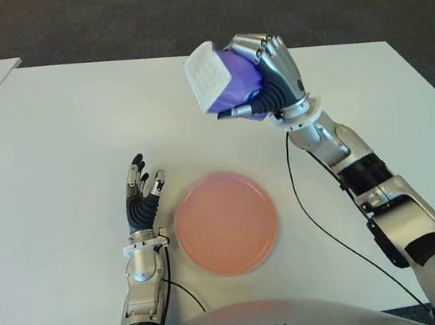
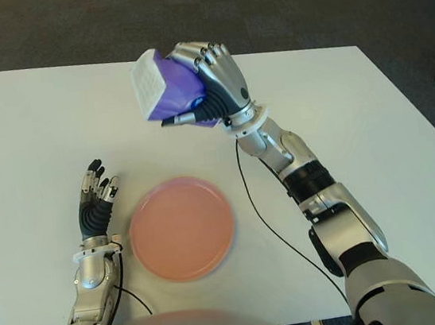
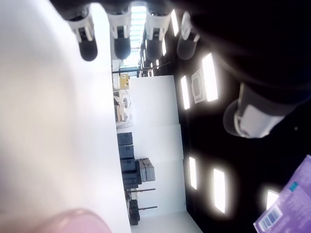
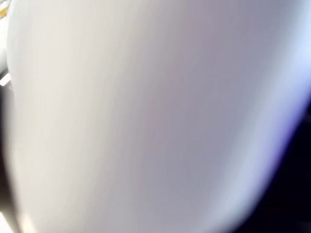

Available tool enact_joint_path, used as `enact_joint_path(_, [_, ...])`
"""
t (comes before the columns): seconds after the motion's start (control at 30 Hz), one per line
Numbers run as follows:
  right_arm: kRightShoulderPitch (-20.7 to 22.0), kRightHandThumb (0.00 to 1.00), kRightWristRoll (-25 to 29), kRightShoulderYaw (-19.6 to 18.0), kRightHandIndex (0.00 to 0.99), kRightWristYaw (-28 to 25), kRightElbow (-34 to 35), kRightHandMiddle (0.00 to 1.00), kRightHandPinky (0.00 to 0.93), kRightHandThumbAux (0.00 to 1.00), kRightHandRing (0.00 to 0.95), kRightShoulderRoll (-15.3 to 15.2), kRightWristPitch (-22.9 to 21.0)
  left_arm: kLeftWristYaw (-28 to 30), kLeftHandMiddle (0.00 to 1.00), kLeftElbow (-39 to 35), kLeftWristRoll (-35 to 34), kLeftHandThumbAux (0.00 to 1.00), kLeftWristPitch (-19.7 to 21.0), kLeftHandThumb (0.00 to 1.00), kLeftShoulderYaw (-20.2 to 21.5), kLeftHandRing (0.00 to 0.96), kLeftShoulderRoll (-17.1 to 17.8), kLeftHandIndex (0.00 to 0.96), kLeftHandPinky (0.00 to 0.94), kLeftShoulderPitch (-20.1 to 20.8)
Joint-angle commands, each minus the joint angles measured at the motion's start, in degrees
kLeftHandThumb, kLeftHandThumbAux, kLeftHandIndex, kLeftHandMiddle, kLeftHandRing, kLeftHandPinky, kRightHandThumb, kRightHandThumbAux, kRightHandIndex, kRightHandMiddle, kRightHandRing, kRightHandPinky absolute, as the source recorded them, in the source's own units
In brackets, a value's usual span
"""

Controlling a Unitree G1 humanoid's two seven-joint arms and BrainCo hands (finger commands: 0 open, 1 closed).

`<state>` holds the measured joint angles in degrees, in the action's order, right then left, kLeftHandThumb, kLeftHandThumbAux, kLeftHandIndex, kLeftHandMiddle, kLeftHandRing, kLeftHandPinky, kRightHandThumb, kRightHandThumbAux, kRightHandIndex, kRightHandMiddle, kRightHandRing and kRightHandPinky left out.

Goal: Put the tissue paper into the plate.

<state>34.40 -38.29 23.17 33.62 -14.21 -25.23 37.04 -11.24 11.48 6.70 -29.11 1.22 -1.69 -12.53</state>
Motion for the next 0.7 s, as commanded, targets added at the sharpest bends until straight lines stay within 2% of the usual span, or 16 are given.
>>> enact_joint_path(0.03, [-5.95, 0.854, -0.36, -0.34, 0.395, -5.16, 6.98, 0.527, 0.835, 0.679, 0.837, 1.46, -0.69, 1.08, 0.000, 0.48, -0.33, 0.512, 1.18, 0.000, -0.02, 0.000, 0.45, 0.000, 0.000, 0.00])
enact_joint_path(0.17, [-9.97, 0.853, 5.68, 3.10, 0.394, -18.50, 16.60, 0.525, 0.830, 0.680, 0.826, -2.03, 3.57, 1.26, 0.000, 0.48, -0.61, 0.497, 1.95, 0.000, -0.03, 0.000, 0.40, 0.000, 0.000, 0.30])
enact_joint_path(0.33, [-12.11, 0.853, 9.43, 2.85, 0.394, -25.94, 19.10, 0.526, 0.829, 0.680, 0.820, -2.83, 4.96, 2.00, 0.000, 0.35, -1.19, 0.481, 2.92, 0.000, -0.11, 0.000, 0.60, 0.000, 0.000, 0.45])
enact_joint_path(0.5, [-14.50, 0.852, 7.89, 4.81, 0.396, -26.66, 14.43, 0.535, 0.831, 0.679, 0.815, -0.38, 12.00, 2.29, 0.000, -0.22, -0.45, 0.465, 4.51, 0.000, -0.15, 0.000, 1.27, 0.000, 0.000, 0.68])
enact_joint_path(0.7, [-16.79, 0.850, 8.98, 5.20, 0.400, -30.32, 15.25, 0.546, 0.833, 0.679, 0.817, 0.45, 14.08, 2.21, 0.000, -0.59, -0.87, 0.476, 4.64, 0.000, -0.09, 0.000, 1.21, 0.000, 0.000, 0.79])
